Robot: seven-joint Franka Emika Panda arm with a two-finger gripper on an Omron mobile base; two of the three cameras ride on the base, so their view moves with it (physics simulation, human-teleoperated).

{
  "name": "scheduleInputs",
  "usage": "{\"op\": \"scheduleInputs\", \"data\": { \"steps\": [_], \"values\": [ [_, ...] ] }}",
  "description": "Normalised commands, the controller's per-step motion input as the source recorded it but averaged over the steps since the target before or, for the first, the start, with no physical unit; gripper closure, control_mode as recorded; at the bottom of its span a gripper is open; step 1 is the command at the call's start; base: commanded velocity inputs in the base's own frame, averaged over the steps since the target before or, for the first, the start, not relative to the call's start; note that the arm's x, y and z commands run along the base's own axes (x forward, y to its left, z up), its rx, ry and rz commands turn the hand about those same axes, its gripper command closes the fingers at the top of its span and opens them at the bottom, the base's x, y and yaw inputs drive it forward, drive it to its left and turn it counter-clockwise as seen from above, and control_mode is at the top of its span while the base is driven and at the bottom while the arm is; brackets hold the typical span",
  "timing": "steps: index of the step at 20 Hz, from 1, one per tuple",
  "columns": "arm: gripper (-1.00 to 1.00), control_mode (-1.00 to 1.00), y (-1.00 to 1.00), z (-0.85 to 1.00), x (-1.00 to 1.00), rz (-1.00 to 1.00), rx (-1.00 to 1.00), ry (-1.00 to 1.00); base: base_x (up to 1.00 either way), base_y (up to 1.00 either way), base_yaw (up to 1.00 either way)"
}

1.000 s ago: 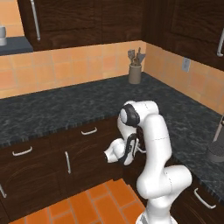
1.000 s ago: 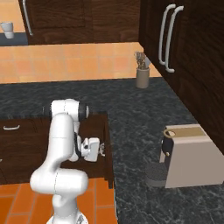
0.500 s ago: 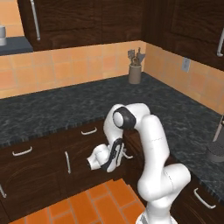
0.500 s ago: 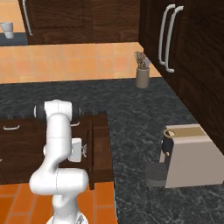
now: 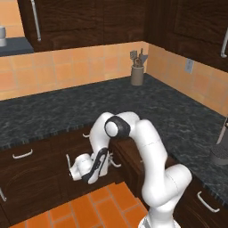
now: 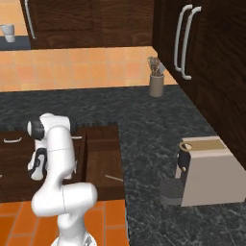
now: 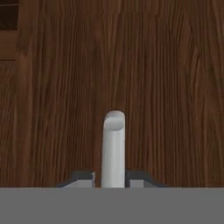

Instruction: Take a straw from the drawer in front and place it inside the glass cup on the dining counter.

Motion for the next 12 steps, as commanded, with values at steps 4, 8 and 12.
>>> {"op": "scheduleInputs", "data": {
  "steps": [4, 8, 12],
  "values": [
    [-1.00, -1.00, 0.35, 0.32, -0.14, -0.02, 0.00, -0.02, 0.00, 0.00, 0.00],
    [-1.00, -1.00, 0.09, 0.47, -0.46, 0.00, 0.00, -0.02, 0.00, 0.00, 0.00],
    [-1.00, -1.00, 0.00, 0.69, -0.53, -0.09, 0.08, -0.04, 0.00, 0.00, 0.00]
  ]
}}
